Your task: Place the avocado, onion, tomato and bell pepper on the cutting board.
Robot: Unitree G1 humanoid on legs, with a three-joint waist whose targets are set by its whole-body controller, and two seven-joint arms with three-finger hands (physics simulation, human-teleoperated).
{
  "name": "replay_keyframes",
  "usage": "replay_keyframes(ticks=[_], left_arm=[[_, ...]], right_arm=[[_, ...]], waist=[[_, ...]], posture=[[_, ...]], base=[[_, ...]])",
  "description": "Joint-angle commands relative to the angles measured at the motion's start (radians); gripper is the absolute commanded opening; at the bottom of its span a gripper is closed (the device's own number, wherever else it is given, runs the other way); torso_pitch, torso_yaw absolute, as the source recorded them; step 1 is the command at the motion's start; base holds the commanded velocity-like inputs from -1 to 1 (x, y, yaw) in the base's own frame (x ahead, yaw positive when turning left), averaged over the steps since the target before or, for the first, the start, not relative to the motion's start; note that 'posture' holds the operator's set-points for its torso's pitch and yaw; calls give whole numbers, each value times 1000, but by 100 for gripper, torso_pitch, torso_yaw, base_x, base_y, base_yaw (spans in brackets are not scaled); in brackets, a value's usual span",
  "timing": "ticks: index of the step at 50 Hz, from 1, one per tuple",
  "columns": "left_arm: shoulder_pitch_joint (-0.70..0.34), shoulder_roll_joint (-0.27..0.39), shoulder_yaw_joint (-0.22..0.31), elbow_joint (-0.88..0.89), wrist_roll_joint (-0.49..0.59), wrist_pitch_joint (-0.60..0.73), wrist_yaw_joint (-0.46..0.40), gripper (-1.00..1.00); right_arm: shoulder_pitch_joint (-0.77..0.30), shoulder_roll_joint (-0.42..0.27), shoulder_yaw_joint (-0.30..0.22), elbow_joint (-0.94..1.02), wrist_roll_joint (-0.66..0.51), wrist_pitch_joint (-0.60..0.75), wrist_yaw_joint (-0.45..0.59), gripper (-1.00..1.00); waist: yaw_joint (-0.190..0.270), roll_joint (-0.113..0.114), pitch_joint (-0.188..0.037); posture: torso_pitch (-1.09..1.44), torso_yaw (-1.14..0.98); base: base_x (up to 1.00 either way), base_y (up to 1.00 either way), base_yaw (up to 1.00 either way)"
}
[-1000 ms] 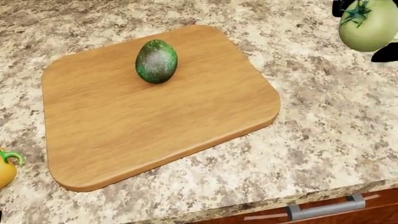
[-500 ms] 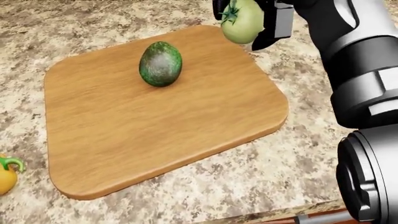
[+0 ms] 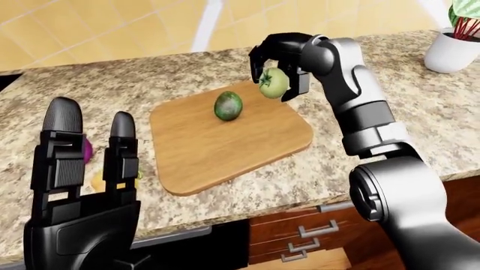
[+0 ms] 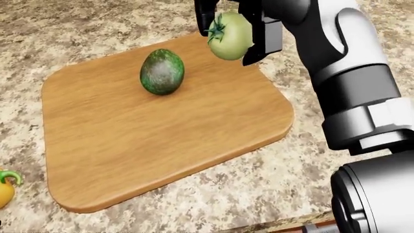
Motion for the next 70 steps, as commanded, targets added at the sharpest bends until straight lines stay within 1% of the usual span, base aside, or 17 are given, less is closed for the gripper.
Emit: replay_keyframes(ticks=[1,18,37,40,47,49,51,53,55,56,57,62,63,64,66,67,70], left_arm=[[-2,5,6,-35,4,-26,-6,100],[-9,-1,8,-35,1,-13,-6,100],[-7,-19,13,-35,4,-6,-25,100],[-6,-18,10,-35,6,-7,-25,100],[-6,-19,9,-35,7,-6,-26,100],[-8,-21,10,-35,7,-3,-26,100],[-7,-23,10,-35,9,-3,-28,100],[-8,-24,9,-35,10,-2,-28,100],[-8,-25,9,-35,9,0,-29,100],[-7,-24,10,-35,8,-2,-30,100],[-6,-23,10,-35,7,-4,-29,100],[-7,-20,11,-35,3,-1,-26,100],[-6,-20,11,-35,3,-2,-26,100],[-6,-19,12,-35,2,-2,-26,100],[-6,-19,12,-35,2,-2,-27,100],[-5,-20,12,-35,2,-2,-28,100],[-4,-22,11,-35,4,-3,-31,100]], right_arm=[[-37,-2,-11,-49,5,-3,-7,-100],[-38,14,-1,-40,-14,-59,54,-100],[-27,21,-1,-22,-42,-75,41,-100],[-26,22,0,-22,-45,-75,39,-80],[-26,20,1,-13,-53,-74,22,-55],[-26,19,0,-14,-55,-73,23,-30],[-24,18,0,-16,-56,-73,23,-15],[-21,18,0,-14,-57,-75,20,-3],[-21,19,0,-13,-58,-75,20,0],[-14,20,1,-21,-59,-74,24,18],[-12,20,0,-25,-59,-73,26,26],[-4,20,0,-35,-61,-71,34,64],[-4,21,0,-36,-61,-71,34,65],[-1,20,1,-38,-63,-71,35,81],[1,21,0,-42,-64,-71,36,87],[3,20,0,-44,-65,-70,37,100],[1,18,-1,-52,-69,-68,40,100]], waist=[[1,2,-22],[-5,6,-26],[-6,6,-30],[-6,6,-30],[-5,5,-31],[-5,5,-31],[-4,5,-31],[-4,4,-31],[-4,4,-31],[-4,4,-31],[-4,4,-31],[-3,3,-30],[-3,3,-30],[-3,3,-30],[-3,3,-30],[-3,3,-30],[-3,3,-30]], posture=[[0,0],[0,0],[0,0],[0,0],[0,0],[0,0],[0,0],[0,0],[0,0],[0,0],[0,0],[0,0],[0,0],[0,0],[0,0],[0,0],[0,0]], base=[[0,0,0],[0,0,0],[0,0,0],[0,0,0],[0,0,0],[0,0,0],[0,0,0],[0,0,0],[0,0,0],[0,0,0],[0,0,0],[0,0,0],[0,0,0],[0,0,0],[0,0,0],[0,0,0],[0,0,0]])
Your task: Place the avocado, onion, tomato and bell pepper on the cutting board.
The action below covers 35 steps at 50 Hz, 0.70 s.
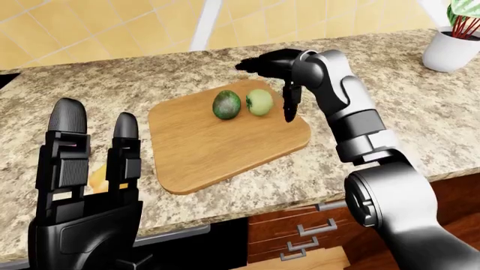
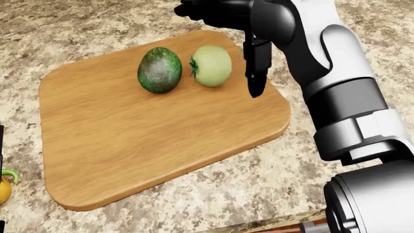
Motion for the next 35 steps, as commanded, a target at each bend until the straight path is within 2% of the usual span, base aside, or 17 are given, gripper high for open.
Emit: replay_keyframes(ticks=[1,6,8,14,17,22,24,28,32,33,35], left_arm=[[-3,3,6,-35,3,-24,-8,100],[-5,-4,11,-35,4,-22,-13,100],[-3,-5,11,-35,6,-26,-14,100],[-2,-1,6,-35,9,-30,-10,100],[-5,-1,5,-35,16,-29,-6,100],[-25,-6,14,-35,45,-19,17,100],[-62,-8,51,-35,49,14,53,100],[-153,32,143,-35,24,97,174,100],[-209,102,204,-35,-30,155,282,100],[-225,125,237,-35,-60,178,318,100],[-227,144,241,-35,-73,177,335,100]], right_arm=[[-51,-12,-16,-40,7,1,-15,100],[-92,-35,-28,-54,9,15,-3,100],[-107,-39,-49,-88,35,45,12,100],[-131,-93,-57,-190,39,79,71,100],[-108,-114,-73,-307,45,119,119,100],[-11,-130,-94,-542,57,191,213,100],[11,-139,-101,-580,63,204,224,100],[35,-148,-102,-599,68,216,224,100],[39,-152,-102,-605,68,219,227,100],[41,-155,-102,-609,65,221,228,100],[41,-155,-102,-610,65,221,228,100]], waist=[[0,2,-22],[0,2,-21],[1,2,-19],[2,-1,-13],[2,-2,-12],[4,-6,-10],[2,-6,-9],[-1,-1,-13],[-7,6,-15],[-8,7,-14],[-10,11,-14]], posture=[[0,0],[0,0],[0,0],[0,0],[0,0],[0,0],[0,0],[0,0],[0,0],[0,0],[0,0]], base=[[0,0,0],[0,0,0],[0,0,0],[0,0,0],[0,0,0],[0,0,0],[0,0,0],[0,0,0],[0,0,0],[0,0,0],[0,0,0]])
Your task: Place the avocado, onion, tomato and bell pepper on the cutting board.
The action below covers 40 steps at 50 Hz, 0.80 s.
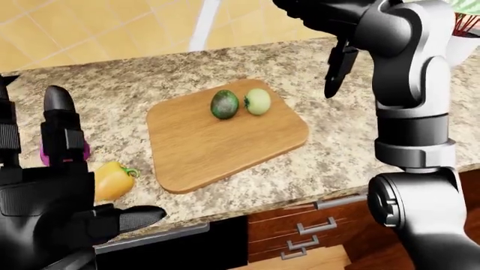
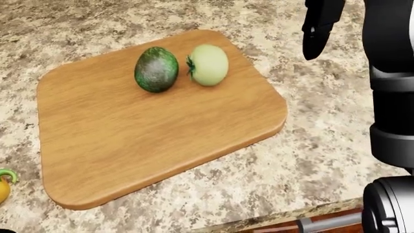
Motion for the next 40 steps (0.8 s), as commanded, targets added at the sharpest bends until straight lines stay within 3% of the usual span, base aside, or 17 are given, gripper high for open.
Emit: replay_keyframes(ticks=[1,8,11,16,20,24,32,40], left_arm=[[-45,34,70,-29,-43,49,85,100],[-134,59,176,-29,-88,209,136,100],[-176,12,189,-29,-38,299,102,100],[-260,-8,290,-29,-12,412,48,100],[-320,1,353,-29,57,468,-21,100],[-397,64,441,-2,81,541,-38,100],[-442,111,435,5,137,571,-71,100],[-500,191,391,106,392,513,-200,100]], right_arm=[[-34,-11,-15,-40,3,3,-15,100],[-32,-7,-12,-26,1,0,-26,100],[-24,-3,-10,-20,-2,-3,-33,100],[-24,-6,-8,0,-6,-13,-40,100],[-28,-5,-10,-4,-5,-11,-35,100],[-27,0,-8,13,-5,-16,-52,100],[-33,-4,-9,20,-3,-16,-50,100],[-30,-9,-12,16,-2,-13,-48,100]], waist=[[1,1,-22],[-6,12,-18],[-8,14,-17],[-12,17,-17],[-16,18,-14],[-19,20,-12],[-23,25,-11],[-24,25,-9]], posture=[[0,0],[0,0],[0,0],[0,0],[0,0],[0,0],[0,0],[0,0]], base=[[0,0,0],[0,0,0],[0,0,0],[0,0,0],[0,0,0],[0,0,0],[0,0,0],[0,0,0]])
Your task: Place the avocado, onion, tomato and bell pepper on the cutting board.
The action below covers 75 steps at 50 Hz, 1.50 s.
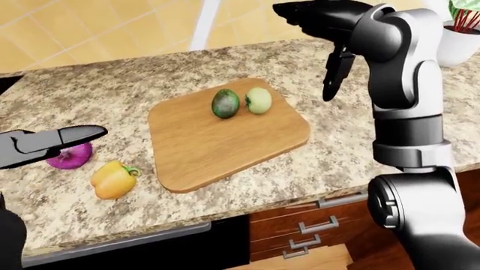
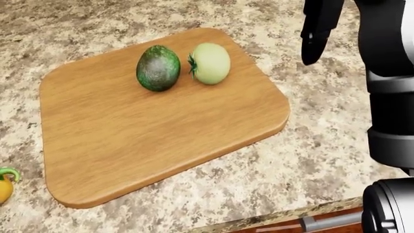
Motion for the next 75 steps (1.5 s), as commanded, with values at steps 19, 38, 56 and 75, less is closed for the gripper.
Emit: replay_keyframes(ticks=[19,38,56,75], left_arm=[[-13,1,-58,319,437,-407,-371,100],[-74,47,-70,548,532,-565,-350,100],[-80,59,-97,691,605,-691,-338,100],[-68,74,-96,741,711,-755,-281,100]], right_arm=[[-26,-2,-9,-18,0,-8,-37,100],[-10,1,-10,-12,4,-8,-44,100],[-4,4,-8,-16,4,-5,-47,100],[-6,3,-8,-4,5,-9,-51,100]], waist=[[3,-2,-37],[5,-3,-38],[4,0,-42],[2,2,-43]], posture=[[0,0],[0,0],[0,0],[0,0]], base=[[0,0,0],[0,0,0],[0,0,0],[0,0,0]])
